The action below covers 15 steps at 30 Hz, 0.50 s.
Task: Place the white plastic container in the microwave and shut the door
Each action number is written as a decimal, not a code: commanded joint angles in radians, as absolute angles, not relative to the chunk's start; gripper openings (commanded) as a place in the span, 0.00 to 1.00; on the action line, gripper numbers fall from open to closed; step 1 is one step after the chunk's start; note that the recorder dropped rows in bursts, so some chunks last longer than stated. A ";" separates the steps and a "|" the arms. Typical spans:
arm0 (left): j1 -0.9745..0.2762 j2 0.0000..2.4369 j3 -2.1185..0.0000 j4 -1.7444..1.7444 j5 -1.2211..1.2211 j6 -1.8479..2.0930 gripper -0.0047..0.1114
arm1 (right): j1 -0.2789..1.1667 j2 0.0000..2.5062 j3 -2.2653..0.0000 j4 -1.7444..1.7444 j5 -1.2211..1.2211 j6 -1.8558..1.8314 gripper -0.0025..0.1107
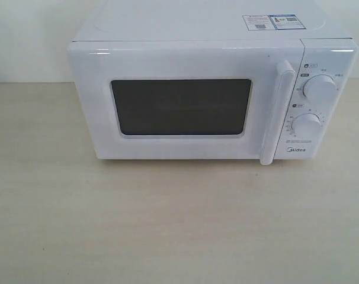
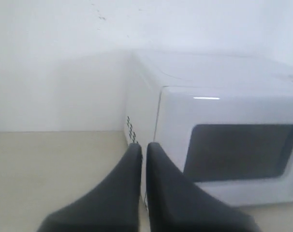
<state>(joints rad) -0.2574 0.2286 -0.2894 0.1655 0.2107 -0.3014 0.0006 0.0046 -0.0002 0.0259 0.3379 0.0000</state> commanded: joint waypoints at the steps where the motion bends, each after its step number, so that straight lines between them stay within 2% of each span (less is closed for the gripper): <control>1: -0.118 0.198 -0.183 0.035 0.098 -0.314 0.08 | -0.006 0.000 0.000 0.015 0.334 0.000 0.02; 15: -0.091 0.175 -0.040 0.026 0.021 -0.266 0.08 | -0.006 0.000 0.000 0.020 0.334 0.000 0.02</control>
<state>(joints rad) -0.0919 0.1999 -0.0531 0.0332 0.0446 -0.3007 0.0006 0.0046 -0.0002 0.0259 0.3379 0.0000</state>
